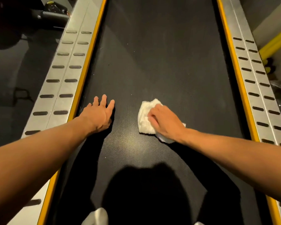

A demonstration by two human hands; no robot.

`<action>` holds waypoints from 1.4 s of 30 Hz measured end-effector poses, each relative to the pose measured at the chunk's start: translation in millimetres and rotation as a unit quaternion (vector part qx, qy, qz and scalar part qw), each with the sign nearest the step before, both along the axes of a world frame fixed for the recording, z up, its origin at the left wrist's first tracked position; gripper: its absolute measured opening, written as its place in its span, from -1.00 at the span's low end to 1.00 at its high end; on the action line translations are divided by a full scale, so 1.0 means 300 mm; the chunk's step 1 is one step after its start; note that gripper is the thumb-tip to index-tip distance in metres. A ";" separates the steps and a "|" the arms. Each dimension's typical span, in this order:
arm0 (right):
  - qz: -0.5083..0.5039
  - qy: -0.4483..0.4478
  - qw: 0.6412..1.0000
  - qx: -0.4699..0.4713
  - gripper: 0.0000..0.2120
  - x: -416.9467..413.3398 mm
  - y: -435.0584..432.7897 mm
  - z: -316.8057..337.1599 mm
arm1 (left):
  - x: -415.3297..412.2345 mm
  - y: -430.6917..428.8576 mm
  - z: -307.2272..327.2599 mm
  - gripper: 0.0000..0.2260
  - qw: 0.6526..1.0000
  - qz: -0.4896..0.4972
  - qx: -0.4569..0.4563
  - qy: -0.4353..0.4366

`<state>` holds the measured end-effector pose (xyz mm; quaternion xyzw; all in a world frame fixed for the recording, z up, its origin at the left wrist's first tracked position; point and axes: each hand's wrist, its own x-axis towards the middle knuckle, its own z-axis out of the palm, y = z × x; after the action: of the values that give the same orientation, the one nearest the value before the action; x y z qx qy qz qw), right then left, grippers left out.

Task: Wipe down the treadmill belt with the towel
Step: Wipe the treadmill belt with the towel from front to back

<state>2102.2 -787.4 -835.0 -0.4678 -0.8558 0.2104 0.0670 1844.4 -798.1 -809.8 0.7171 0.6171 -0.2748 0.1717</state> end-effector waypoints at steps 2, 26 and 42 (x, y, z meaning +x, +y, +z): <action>0.003 0.009 0.999 -0.048 -0.74 0.016 -0.036 0.003 | 0.001 -0.003 -0.003 -0.35 1.000 -0.001 0.003 -0.001; -0.009 0.087 0.995 -0.043 -0.50 0.114 0.009 0.092 | 0.036 0.012 0.008 -0.38 0.998 -0.036 0.000 0.042; -0.052 0.116 0.992 0.018 -0.58 0.229 -0.069 0.069 | 0.157 0.029 -0.022 -0.41 0.999 -0.037 0.013 -0.013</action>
<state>2170.9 -807.9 -814.4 -0.4829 -0.8202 0.2445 0.1854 1891.5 -789.5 -816.5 0.7449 0.5914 -0.2639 0.1604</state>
